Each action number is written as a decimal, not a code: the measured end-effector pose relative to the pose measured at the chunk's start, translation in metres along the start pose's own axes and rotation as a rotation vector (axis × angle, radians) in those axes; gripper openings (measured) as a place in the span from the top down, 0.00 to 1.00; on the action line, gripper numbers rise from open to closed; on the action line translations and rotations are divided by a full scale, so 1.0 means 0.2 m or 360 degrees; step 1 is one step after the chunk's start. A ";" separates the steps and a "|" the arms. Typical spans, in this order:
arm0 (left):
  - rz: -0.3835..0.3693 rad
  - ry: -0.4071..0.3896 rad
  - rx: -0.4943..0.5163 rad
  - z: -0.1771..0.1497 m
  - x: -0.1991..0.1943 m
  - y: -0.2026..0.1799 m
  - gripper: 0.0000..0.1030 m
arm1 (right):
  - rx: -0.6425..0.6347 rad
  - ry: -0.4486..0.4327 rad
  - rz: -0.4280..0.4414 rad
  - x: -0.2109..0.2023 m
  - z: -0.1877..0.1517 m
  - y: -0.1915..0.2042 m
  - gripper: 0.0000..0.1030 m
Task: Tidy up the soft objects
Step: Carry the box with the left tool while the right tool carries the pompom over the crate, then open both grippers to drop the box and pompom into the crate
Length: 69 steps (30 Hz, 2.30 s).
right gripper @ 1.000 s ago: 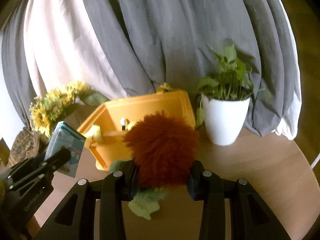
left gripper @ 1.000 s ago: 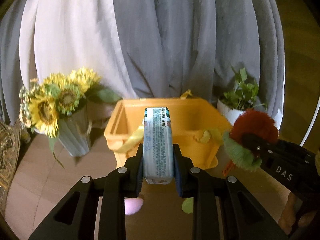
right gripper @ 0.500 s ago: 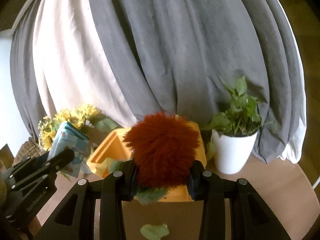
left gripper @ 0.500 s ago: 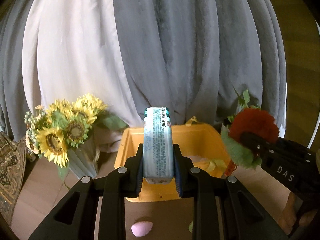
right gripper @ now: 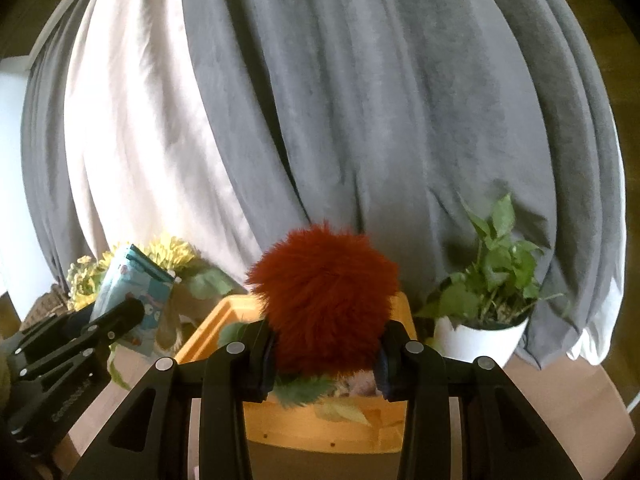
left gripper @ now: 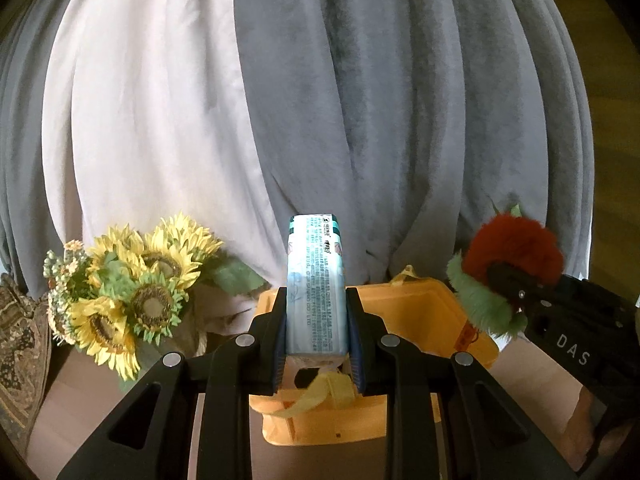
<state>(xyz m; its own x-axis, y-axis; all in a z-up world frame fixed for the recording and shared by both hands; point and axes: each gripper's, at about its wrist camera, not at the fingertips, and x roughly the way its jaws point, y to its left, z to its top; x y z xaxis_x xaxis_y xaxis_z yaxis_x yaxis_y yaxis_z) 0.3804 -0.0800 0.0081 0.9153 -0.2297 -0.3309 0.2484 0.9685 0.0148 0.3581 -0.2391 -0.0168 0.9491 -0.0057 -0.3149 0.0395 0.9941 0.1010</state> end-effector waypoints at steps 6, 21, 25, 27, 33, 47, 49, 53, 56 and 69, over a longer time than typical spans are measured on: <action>0.0000 0.0026 0.0016 0.01 0.12 0.01 0.75 | -0.0007 0.0018 -0.0009 0.09 0.02 0.01 0.62; -0.0035 0.0207 0.0046 -0.07 0.45 0.02 0.75 | -0.0020 0.0199 -0.0068 0.38 -0.05 -0.03 0.62; -0.0036 0.0268 0.0056 -0.11 0.54 0.02 0.75 | -0.0020 0.0264 -0.0074 0.47 -0.07 -0.05 0.62; -0.0039 0.0303 0.0062 -0.13 0.58 0.02 0.75 | -0.0027 0.0295 -0.0077 0.50 -0.09 -0.05 0.62; -0.0059 0.0388 0.0072 -0.17 0.68 0.02 0.74 | -0.0053 0.0366 -0.0089 0.59 -0.11 -0.06 0.62; -0.0056 0.0426 0.0092 -0.18 0.69 0.00 0.49 | -0.0032 0.0368 -0.0128 0.61 -0.12 -0.09 0.35; -0.0046 0.0413 0.0086 -0.18 0.66 0.00 0.49 | -0.0029 0.0360 -0.0133 0.59 -0.11 -0.10 0.34; -0.0021 0.0379 0.0080 -0.15 0.59 0.01 0.48 | -0.0015 0.0341 -0.0118 0.54 -0.09 -0.09 0.34; -0.0007 0.0352 0.0076 -0.12 0.54 0.02 0.48 | -0.0009 0.0328 -0.0112 0.50 -0.08 -0.07 0.34; 0.0043 0.0218 0.0047 -0.05 0.25 0.05 0.45 | 0.0006 0.0261 -0.0070 0.27 -0.03 0.00 0.34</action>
<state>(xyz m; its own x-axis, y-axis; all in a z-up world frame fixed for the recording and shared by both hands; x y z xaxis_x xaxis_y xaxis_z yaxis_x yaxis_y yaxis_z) 0.4254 -0.0807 -0.0173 0.8705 -0.1863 -0.4556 0.2353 0.9705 0.0527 0.4079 -0.2385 -0.0406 0.8828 -0.0314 -0.4686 0.0814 0.9929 0.0870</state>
